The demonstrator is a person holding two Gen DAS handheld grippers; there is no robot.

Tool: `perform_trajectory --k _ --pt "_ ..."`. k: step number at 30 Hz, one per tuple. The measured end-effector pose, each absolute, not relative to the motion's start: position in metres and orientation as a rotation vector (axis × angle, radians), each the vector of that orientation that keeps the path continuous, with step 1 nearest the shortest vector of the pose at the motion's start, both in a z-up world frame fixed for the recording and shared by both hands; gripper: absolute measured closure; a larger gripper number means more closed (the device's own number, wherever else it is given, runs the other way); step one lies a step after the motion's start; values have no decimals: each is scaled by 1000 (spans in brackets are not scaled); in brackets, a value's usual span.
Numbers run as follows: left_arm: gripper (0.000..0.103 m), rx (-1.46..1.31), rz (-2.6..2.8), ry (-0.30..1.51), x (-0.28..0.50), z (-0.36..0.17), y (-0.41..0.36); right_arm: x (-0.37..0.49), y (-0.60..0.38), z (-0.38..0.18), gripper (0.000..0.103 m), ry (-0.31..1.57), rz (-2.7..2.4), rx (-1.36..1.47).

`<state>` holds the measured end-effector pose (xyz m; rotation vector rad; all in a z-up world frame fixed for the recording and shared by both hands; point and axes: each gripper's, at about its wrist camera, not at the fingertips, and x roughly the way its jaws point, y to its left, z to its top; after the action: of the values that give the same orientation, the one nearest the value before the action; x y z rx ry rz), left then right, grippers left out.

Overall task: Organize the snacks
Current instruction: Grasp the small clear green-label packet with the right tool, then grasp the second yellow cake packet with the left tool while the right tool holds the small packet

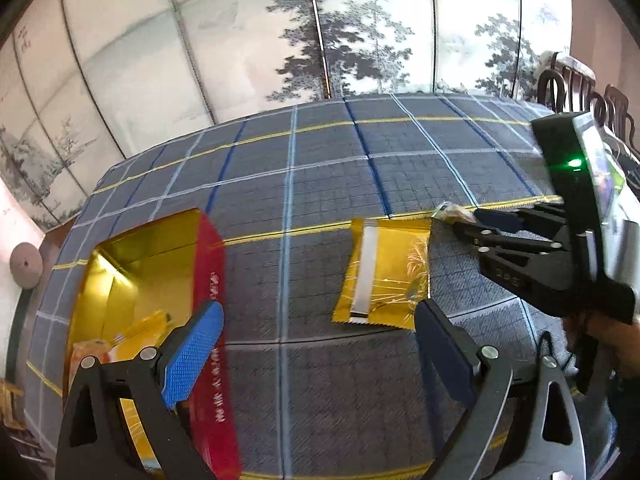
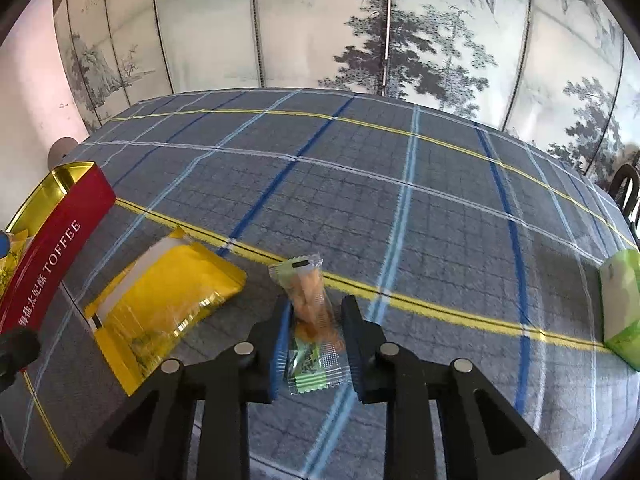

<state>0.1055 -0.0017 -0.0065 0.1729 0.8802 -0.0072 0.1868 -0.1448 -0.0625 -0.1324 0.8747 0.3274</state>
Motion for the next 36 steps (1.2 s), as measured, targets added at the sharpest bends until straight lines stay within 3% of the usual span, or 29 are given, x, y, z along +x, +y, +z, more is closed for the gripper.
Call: perform_trajectory --k 21,36 --pt "8 187 -128 898 135 -24 -39 154 -216 -63 78 884 149 -77" --pt "8 172 -145 961 156 -45 -44 156 -212 -63 78 884 143 -76"
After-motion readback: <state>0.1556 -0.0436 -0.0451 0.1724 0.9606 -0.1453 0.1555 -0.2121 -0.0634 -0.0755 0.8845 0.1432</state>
